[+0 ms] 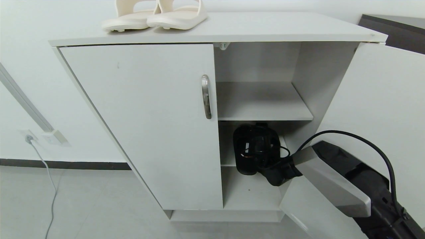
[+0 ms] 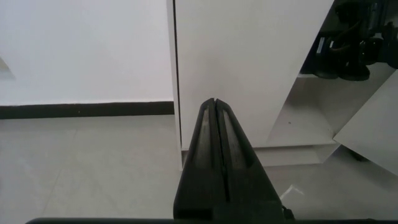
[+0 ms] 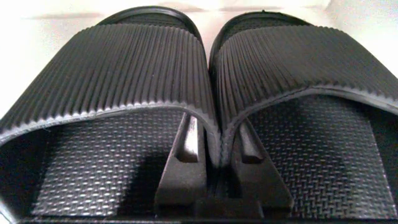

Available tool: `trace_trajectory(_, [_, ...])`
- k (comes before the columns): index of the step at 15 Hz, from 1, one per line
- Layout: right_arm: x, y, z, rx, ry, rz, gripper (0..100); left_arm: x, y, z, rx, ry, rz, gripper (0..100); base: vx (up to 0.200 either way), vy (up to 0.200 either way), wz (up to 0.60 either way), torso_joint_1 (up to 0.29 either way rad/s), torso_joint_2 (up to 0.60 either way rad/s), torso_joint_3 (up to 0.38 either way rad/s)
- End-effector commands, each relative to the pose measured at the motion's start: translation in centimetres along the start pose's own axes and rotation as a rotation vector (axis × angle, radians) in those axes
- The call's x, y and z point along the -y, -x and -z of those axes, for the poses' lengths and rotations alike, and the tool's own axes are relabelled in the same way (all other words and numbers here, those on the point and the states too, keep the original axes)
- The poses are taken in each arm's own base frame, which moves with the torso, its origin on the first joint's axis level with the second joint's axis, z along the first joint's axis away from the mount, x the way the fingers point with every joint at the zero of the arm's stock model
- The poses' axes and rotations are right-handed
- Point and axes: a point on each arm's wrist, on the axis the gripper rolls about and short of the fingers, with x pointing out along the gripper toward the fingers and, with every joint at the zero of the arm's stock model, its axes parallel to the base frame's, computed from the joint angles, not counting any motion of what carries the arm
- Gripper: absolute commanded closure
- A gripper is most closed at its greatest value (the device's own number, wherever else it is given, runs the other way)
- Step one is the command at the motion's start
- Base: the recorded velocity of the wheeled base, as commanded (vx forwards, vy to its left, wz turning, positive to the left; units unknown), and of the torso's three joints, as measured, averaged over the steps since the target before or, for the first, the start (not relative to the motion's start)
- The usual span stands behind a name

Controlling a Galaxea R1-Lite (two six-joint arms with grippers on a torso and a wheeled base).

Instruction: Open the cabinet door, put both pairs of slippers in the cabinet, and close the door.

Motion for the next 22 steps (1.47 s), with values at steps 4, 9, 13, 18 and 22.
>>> trace_trajectory(4, [0.0, -0.2, 0.7, -0.009, 0.007, 0.005, 0, 0.0, 0.0, 0.0, -0.001, 0.0, 0.0, 100, 0.0, 0.0, 0.0, 0.0, 0.0, 0.0])
trace_trajectory(9, [0.9, 1.9, 0.3, -0.031, 0.021, 0.003, 0, 0.0, 0.0, 0.0, 0.0, 0.002, 0.0, 100, 0.0, 0.0, 0.0, 0.0, 0.0, 0.0])
trace_trajectory(13, [2.2, 7.0, -1.7, -0.008, 0.008, -0.032, 0, 0.0, 0.0, 0.0, -0.001, 0.0, 0.0, 100, 0.0, 0.0, 0.0, 0.0, 0.0, 0.0])
trace_trajectory(18, [4.8, 19.2, -2.4, -0.066, 0.029, -0.177, 0, 0.0, 0.0, 0.0, -0.001, -0.001, 0.001, 100, 0.0, 0.0, 0.0, 0.0, 0.0, 0.0])
trace_trajectory(22, [6.4, 21.9, -0.9, -0.152, 0.073, -0.275, 0, 0.0, 0.0, 0.0, -0.001, -0.003, 0.003, 100, 0.0, 0.0, 0.0, 0.0, 0.0, 0.0])
